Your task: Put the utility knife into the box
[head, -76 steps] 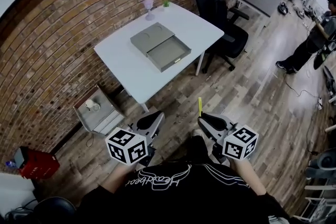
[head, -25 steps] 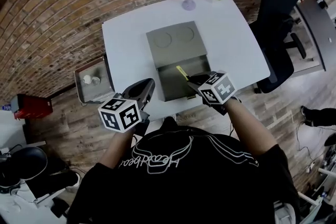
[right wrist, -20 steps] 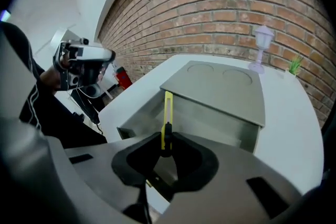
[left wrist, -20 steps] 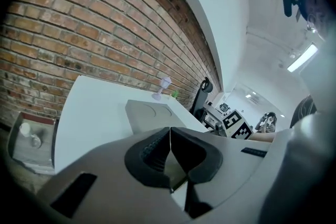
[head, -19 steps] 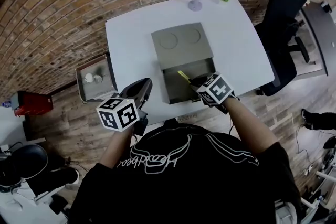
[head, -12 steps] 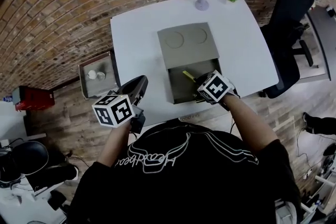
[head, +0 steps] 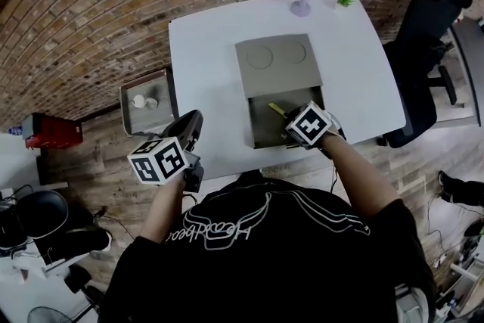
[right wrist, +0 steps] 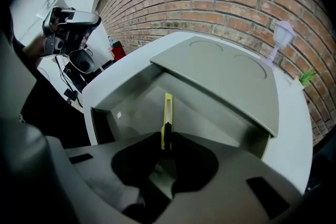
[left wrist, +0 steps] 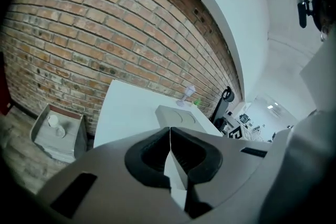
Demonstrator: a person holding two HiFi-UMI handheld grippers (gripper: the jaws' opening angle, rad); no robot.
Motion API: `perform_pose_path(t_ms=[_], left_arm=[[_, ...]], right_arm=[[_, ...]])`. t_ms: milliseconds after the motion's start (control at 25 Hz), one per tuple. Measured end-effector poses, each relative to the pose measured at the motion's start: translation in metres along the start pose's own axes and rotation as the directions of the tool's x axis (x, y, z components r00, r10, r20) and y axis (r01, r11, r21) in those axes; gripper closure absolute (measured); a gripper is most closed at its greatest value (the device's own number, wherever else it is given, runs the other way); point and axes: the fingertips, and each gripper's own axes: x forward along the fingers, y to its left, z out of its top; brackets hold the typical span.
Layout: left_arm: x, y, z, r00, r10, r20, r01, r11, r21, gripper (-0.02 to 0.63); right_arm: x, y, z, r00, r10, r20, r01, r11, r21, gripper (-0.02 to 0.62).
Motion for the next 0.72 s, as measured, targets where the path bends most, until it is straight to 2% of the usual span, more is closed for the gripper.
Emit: perform_pose_path(t_ms=[120, 280, 320, 440, 520, 600, 720], left_arm=[[-0.007, 0.0, -0.005, 1.0, 0.01, 0.007, -0.01, 1.0, -0.011, 0.574], [-0.015, 0.0, -0.014, 1.0, 0.027, 0.012, -0.027, 0.999, -0.023, 0.574], [-0.016, 0.0, -0.016, 0.999, 0.031, 0.012, -0.031, 0.999, -0.025, 0.574], [-0.019, -0.006, -0.024, 0.999, 0.032, 0.01, -0.031, 0.999, -0.03, 0.574], [-0.021, -0.014, -0.028, 1.0, 0.024, 0.007, -0.024, 1.0, -0.018, 0.574], [-0.024, -0.026, -0.032, 1.0, 0.01, 0.002, -0.01, 1.0, 0.002, 0.574], [-0.031, -0.049, -0.038, 1.0, -0.028, 0.0, 0.028, 0.999, 0.025, 0.574]], right_arm=[[0.0, 0.002, -0.001, 1.0, 0.01, -0.004, -0.01, 1.0, -0.007, 0.521], [-0.002, 0.009, 0.002, 0.998, 0.057, 0.026, -0.057, 0.998, -0.001, 0.446], [-0.003, 0.009, 0.002, 0.998, 0.052, 0.035, -0.052, 0.999, 0.003, 0.406], [-0.014, 0.0, 0.003, 0.998, -0.002, 0.07, 0.001, 1.0, 0.012, 0.39], [-0.025, -0.002, 0.006, 0.992, -0.014, 0.122, 0.008, 0.999, 0.046, 0.388], [-0.039, 0.003, 0.013, 0.977, -0.011, 0.215, -0.01, 0.995, 0.095, 0.387], [-0.072, 0.021, 0.03, 0.911, -0.009, 0.413, -0.054, 0.989, 0.141, 0.399]])
